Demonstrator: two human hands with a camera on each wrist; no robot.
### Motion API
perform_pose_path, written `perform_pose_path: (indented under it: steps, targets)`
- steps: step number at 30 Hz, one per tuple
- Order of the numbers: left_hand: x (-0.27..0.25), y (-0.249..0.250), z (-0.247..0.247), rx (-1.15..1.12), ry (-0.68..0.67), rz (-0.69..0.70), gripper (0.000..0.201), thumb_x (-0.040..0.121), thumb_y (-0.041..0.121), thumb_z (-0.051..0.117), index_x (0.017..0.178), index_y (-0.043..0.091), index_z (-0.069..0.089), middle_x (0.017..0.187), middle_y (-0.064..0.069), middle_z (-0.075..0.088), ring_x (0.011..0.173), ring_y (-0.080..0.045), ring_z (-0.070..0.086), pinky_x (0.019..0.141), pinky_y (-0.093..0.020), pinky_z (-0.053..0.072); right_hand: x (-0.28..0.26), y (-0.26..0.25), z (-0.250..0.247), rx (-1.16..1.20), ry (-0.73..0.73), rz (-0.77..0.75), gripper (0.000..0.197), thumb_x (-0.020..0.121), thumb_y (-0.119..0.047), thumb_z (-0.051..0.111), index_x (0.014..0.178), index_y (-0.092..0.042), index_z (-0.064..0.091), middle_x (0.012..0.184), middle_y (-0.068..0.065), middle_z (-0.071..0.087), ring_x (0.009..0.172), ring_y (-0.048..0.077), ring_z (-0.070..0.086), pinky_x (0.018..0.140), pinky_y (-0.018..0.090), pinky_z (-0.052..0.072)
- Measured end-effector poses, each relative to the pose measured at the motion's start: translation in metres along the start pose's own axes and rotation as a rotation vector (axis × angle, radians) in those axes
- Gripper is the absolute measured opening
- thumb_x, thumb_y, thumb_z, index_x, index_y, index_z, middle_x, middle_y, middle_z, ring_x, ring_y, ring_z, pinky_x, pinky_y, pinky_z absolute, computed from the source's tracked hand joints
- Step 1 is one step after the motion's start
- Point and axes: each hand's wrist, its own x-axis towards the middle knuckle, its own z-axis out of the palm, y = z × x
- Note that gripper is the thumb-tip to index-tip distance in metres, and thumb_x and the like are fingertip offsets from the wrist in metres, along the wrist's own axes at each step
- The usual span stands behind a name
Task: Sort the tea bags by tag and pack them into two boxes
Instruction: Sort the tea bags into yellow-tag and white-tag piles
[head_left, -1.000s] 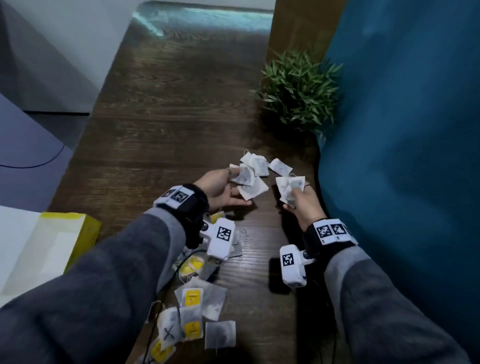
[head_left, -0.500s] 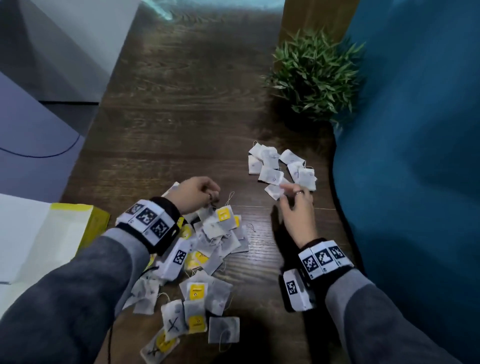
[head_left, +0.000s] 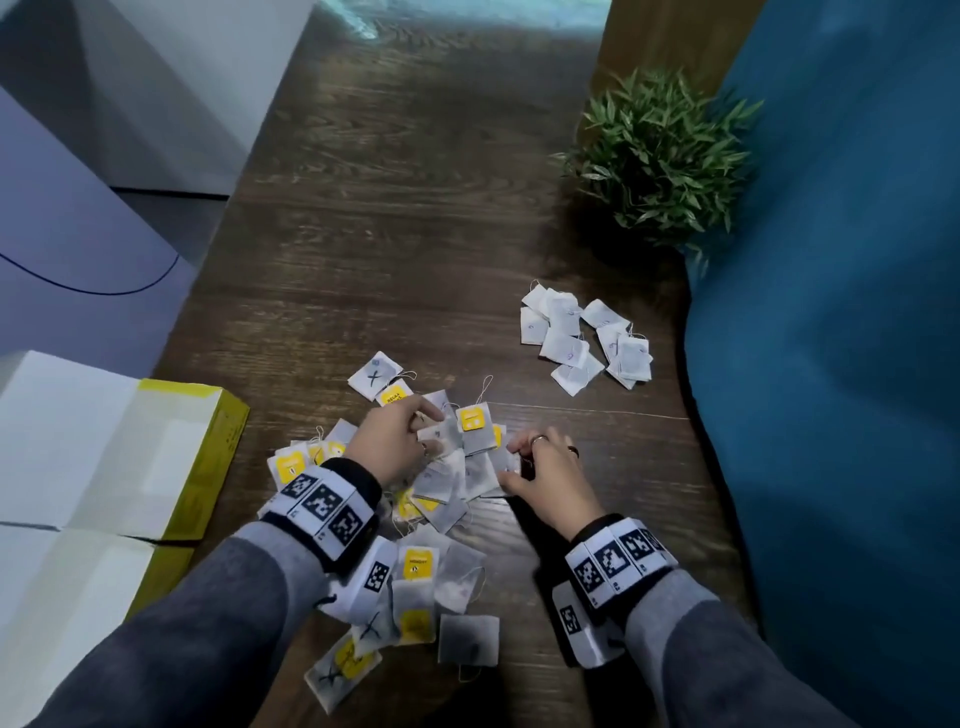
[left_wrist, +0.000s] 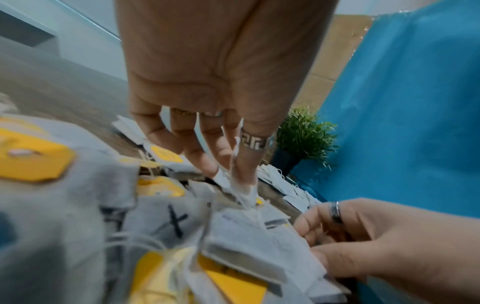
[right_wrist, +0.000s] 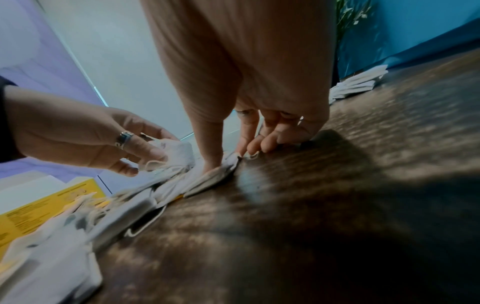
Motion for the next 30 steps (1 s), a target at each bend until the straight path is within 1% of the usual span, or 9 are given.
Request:
perform_pose_path:
  steps: [3, 5, 9, 15, 17, 19, 22, 26, 30]
  targets:
    - [-0.005, -0.011, -0.010, -0.156, 0.057, -0.041, 0.008, 0.083, 0.012, 0.067, 0.087, 0.015, 0.061, 0.067, 0.002, 0.051, 0.067, -0.014, 0.050, 0.059, -0.011, 0.040, -0.005, -0.003, 0.005, 0.031, 0.024, -0.014, 0.014, 0.082, -0.023, 0.065, 0.088, -0.025, 0.052, 0.098, -0.009, 0.043, 0.098, 0.012, 0.038, 0.081, 0.022, 0.029]
    - [-0.007, -0.021, -0.015, -0.370, 0.057, -0.115, 0.008, 0.085, 0.015, 0.066, 0.084, 0.009, 0.063, 0.072, -0.003, 0.055, 0.072, -0.020, 0.053, 0.069, -0.029, 0.045, -0.009, -0.004, 0.009, 0.098, 0.061, -0.004, 0.016, 0.083, -0.018, 0.064, 0.085, -0.026, 0.050, 0.093, -0.008, 0.049, 0.092, 0.010, 0.039, 0.070, 0.015, 0.028]
    - [-0.009, -0.037, -0.024, -0.692, -0.017, -0.290, 0.029, 0.090, 0.021, 0.060, 0.099, -0.007, 0.060, 0.089, -0.015, 0.053, 0.067, -0.021, 0.056, 0.057, -0.029, 0.050, -0.016, -0.009, 0.014, 0.175, 0.071, 0.044, 0.023, 0.082, -0.012, 0.064, 0.096, -0.024, 0.051, 0.071, -0.014, 0.049, 0.088, 0.017, 0.049, 0.070, 0.023, 0.034]
    - [-0.025, -0.028, -0.016, -0.482, -0.197, -0.247, 0.032, 0.087, 0.023, 0.064, 0.063, 0.011, 0.047, 0.053, 0.002, 0.052, 0.057, -0.019, 0.050, 0.066, -0.035, 0.045, -0.022, -0.005, -0.003, 0.272, 0.087, 0.123, 0.027, 0.088, -0.012, 0.061, 0.113, -0.007, 0.054, 0.081, -0.008, 0.053, 0.083, 0.011, 0.051, 0.069, 0.016, 0.032]
    - [-0.026, -0.022, -0.008, -0.322, -0.172, -0.189, 0.027, 0.085, 0.022, 0.066, 0.066, 0.012, 0.050, 0.059, 0.001, 0.052, 0.059, -0.016, 0.051, 0.061, -0.027, 0.045, -0.023, 0.003, -0.013, 0.236, 0.123, 0.127, 0.023, 0.089, -0.013, 0.059, 0.110, -0.003, 0.057, 0.095, 0.000, 0.058, 0.087, 0.014, 0.053, 0.071, 0.018, 0.032]
    - [-0.026, -0.018, 0.000, -0.158, -0.083, -0.123, 0.024, 0.083, 0.020, 0.069, 0.067, 0.015, 0.051, 0.067, 0.002, 0.054, 0.064, -0.011, 0.052, 0.056, -0.020, 0.040, -0.024, 0.011, -0.022, 0.251, 0.184, 0.138, 0.021, 0.090, -0.010, 0.056, 0.110, -0.006, 0.057, 0.101, 0.010, 0.059, 0.090, 0.020, 0.058, 0.077, 0.024, 0.045]
    - [-0.025, -0.013, 0.011, -0.076, -0.005, -0.056, 0.024, 0.080, 0.013, 0.068, 0.065, 0.017, 0.050, 0.074, 0.000, 0.059, 0.076, -0.014, 0.055, 0.060, -0.020, 0.041, -0.024, 0.021, -0.031, 0.389, 0.223, 0.155, 0.018, 0.090, -0.002, 0.051, 0.106, -0.010, 0.054, 0.108, 0.016, 0.054, 0.082, 0.023, 0.063, 0.062, 0.028, 0.059]
    - [-0.023, -0.011, 0.013, -0.097, 0.008, -0.017, 0.024, 0.078, 0.003, 0.063, 0.063, 0.018, 0.051, 0.071, 0.002, 0.060, 0.072, -0.013, 0.055, 0.055, -0.015, 0.039, -0.023, 0.021, -0.028, 0.409, 0.235, 0.103, 0.020, 0.085, -0.002, 0.054, 0.083, -0.022, 0.055, 0.099, 0.020, 0.057, 0.080, 0.024, 0.057, 0.075, 0.040, 0.054]
    - [-0.025, -0.013, 0.011, -0.151, 0.030, 0.000, 0.026, 0.079, 0.004, 0.066, 0.062, 0.016, 0.050, 0.059, 0.005, 0.052, 0.056, -0.007, 0.048, 0.046, -0.008, 0.036, -0.025, 0.006, -0.012, 0.429, 0.038, 0.007, 0.025, 0.087, -0.006, 0.059, 0.079, -0.028, 0.050, 0.089, 0.003, 0.053, 0.074, 0.012, 0.051, 0.079, 0.035, 0.048]
